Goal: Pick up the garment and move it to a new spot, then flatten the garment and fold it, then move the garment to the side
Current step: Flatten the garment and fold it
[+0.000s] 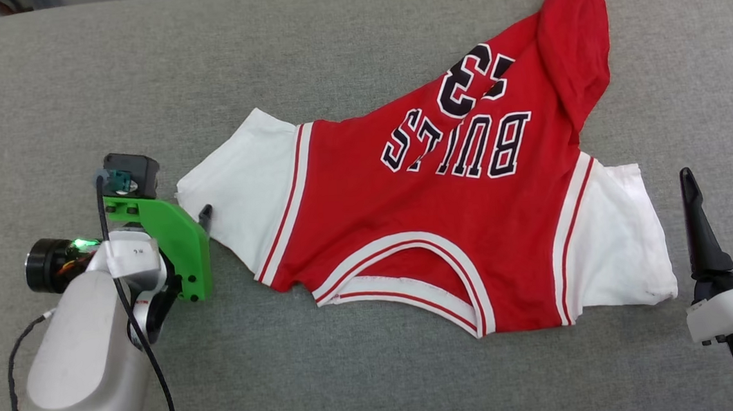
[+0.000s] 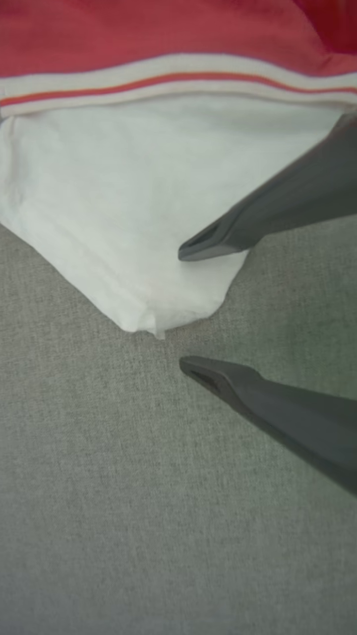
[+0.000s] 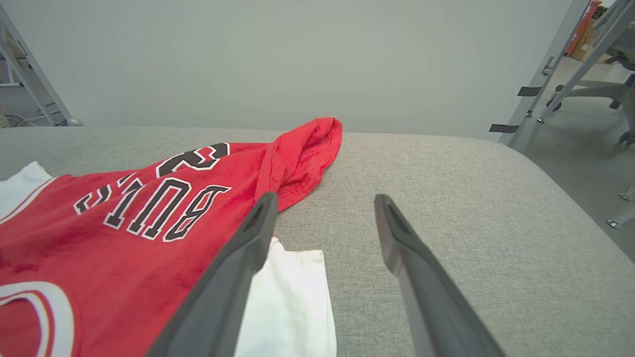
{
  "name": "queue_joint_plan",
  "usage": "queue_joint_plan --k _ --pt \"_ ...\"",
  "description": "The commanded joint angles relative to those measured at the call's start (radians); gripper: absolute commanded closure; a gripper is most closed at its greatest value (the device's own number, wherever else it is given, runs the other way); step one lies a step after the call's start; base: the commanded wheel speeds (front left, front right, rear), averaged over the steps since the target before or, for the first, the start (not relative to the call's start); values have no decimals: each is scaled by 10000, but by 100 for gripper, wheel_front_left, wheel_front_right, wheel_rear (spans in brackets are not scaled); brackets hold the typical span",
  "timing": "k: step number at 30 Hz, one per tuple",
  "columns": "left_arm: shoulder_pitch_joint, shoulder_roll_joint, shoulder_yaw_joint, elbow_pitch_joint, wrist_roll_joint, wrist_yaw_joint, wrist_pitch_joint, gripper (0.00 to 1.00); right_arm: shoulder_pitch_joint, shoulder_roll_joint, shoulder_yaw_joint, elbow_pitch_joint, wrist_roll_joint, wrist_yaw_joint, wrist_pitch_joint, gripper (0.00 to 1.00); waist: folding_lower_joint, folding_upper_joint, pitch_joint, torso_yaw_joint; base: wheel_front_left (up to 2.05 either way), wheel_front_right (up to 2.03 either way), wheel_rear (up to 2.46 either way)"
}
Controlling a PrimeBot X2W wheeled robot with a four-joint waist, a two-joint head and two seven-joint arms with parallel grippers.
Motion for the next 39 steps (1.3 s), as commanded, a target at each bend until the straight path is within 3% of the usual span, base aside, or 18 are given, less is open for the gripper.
queue_joint_plan --k 1,8,9,10,11,15,20,25,26,32,39 --pt "-304 138 15 175 74 82 43 0 -160 -57 -4 -84 -81 -7 -61 0 0 0 308 -232 0 0 0" --pt "-580 121 -128 1543 -4 22 380 0 -301 -50 20 -197 -100 -7 -46 0 0 0 518 -333 0 0 0" --pt "-543 86 -162 1674 -64 -32 448 15 -304 -32 22 -204 -107 -7 -51 0 0 0 526 -334 0 0 0" --pt "-491 52 -222 1812 -125 -109 534 85 -293 -15 24 -207 -115 -7 -54 0 0 0 528 -326 0 0 0" --pt "-442 27 -277 1900 -186 -186 615 100 -278 -7 21 -209 -120 -7 -55 0 0 0 528 -315 0 0 0" --pt "-299 -94 -345 1968 -479 -378 633 100 -231 -28 -66 -163 -149 -7 -17 0 0 0 423 -197 0 0 0" --pt "8 -164 -89 1563 -731 -294 -49 100 -118 -173 -7 -22 -121 -7 237 0 0 0 -52 41 0 0 0" --pt "627 -155 427 579 -1192 -105 -569 100 188 -382 54 289 256 -7 1274 0 0 0 -646 295 0 0 0" --pt "1610 -32 556 -828 -1351 132 -377 100 565 -784 -25 428 575 -7 2812 0 0 0 -1083 550 0 0 0" --pt "3163 -26 497 -3183 -1520 656 413 100 775 -1171 -323 -52 1197 -7 5366 0 0 0 -1272 820 0 0 0" --pt "4260 -63 249 -5174 -1558 1108 1150 100 653 -956 -1072 -309 1109 -7 8118 0 0 0 -1080 1126 0 0 0"
